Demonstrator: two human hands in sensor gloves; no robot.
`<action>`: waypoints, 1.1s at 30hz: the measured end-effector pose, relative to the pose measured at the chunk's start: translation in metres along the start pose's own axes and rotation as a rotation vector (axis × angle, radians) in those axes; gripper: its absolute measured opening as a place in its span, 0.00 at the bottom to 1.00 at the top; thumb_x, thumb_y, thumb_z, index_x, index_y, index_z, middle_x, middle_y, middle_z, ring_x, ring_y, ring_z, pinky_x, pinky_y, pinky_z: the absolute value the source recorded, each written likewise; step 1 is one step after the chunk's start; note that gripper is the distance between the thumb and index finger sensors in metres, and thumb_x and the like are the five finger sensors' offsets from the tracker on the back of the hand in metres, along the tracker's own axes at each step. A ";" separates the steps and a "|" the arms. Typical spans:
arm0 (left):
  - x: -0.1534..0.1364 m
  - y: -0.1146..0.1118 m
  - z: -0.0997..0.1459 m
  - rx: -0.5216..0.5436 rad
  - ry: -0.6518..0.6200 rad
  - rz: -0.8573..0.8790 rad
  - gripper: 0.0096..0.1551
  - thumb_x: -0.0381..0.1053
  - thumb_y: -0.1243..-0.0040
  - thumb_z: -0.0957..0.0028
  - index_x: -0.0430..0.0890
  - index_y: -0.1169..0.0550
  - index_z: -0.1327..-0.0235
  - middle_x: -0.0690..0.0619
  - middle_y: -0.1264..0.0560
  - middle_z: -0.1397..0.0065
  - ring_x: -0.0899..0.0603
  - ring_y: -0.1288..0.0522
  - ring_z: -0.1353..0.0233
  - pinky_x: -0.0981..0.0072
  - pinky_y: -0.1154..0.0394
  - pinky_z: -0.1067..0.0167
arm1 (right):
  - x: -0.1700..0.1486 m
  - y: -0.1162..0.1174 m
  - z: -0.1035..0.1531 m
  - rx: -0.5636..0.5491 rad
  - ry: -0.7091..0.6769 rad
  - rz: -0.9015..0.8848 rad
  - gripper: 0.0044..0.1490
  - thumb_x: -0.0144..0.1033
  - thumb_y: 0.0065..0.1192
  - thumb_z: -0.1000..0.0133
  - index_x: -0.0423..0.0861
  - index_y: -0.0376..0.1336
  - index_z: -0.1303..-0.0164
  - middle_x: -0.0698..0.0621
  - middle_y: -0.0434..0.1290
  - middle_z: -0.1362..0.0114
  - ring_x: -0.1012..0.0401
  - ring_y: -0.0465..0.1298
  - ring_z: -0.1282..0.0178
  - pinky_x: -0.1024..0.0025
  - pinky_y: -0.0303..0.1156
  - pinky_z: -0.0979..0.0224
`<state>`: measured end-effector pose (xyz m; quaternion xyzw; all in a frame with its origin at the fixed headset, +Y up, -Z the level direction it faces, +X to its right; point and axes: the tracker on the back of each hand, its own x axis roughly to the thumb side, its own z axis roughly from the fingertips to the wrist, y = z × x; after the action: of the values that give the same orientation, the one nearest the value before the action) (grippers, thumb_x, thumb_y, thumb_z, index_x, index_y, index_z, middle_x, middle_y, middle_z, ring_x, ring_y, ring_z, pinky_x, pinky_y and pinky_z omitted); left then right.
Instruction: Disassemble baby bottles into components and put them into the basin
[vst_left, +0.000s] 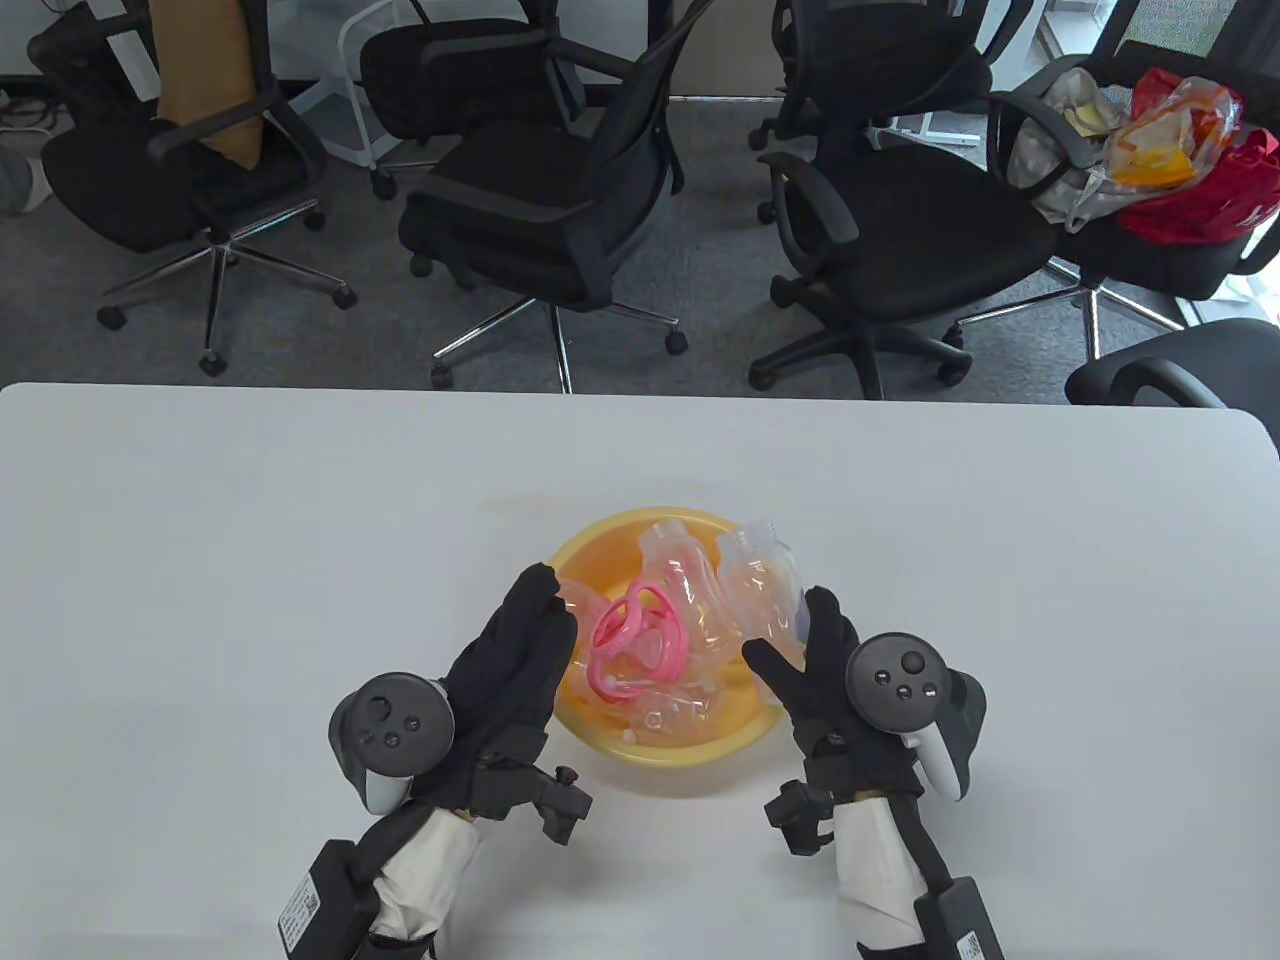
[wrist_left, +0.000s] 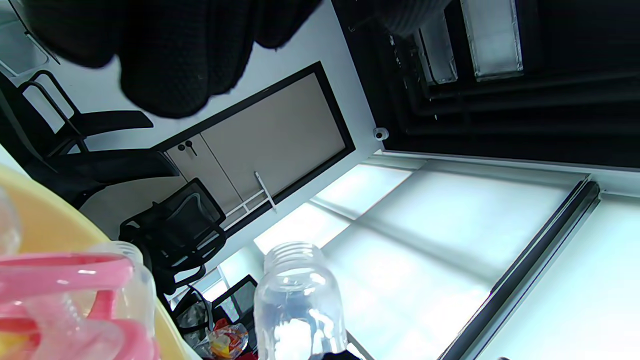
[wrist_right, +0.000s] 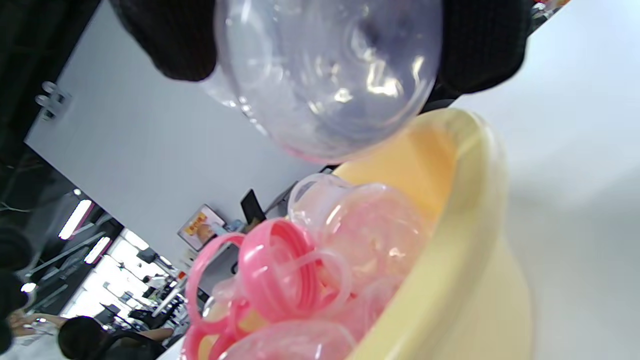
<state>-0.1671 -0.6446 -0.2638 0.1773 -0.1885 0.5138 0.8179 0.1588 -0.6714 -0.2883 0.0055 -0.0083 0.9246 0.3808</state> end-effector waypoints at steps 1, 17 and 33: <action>0.000 0.002 0.000 -0.005 -0.001 -0.002 0.40 0.56 0.53 0.31 0.25 0.33 0.21 0.24 0.25 0.33 0.28 0.19 0.44 0.34 0.23 0.47 | 0.002 0.001 -0.003 0.001 0.019 0.010 0.55 0.50 0.56 0.35 0.26 0.39 0.17 0.25 0.54 0.21 0.29 0.60 0.32 0.39 0.67 0.31; 0.003 0.020 0.001 0.039 -0.003 0.095 0.40 0.56 0.54 0.30 0.26 0.33 0.20 0.24 0.25 0.33 0.27 0.20 0.43 0.34 0.24 0.46 | 0.020 0.027 -0.036 0.057 0.289 0.285 0.51 0.50 0.54 0.34 0.26 0.45 0.17 0.24 0.59 0.22 0.27 0.61 0.32 0.39 0.67 0.31; 0.001 0.018 0.001 0.028 0.011 0.115 0.40 0.56 0.54 0.30 0.26 0.33 0.21 0.24 0.25 0.33 0.27 0.20 0.43 0.34 0.24 0.47 | 0.021 0.036 -0.048 0.059 0.347 0.344 0.51 0.54 0.51 0.34 0.29 0.46 0.15 0.26 0.55 0.20 0.26 0.57 0.30 0.37 0.63 0.28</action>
<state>-0.1837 -0.6370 -0.2611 0.1747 -0.1866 0.5636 0.7855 0.1183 -0.6819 -0.3363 -0.1439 0.0836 0.9628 0.2129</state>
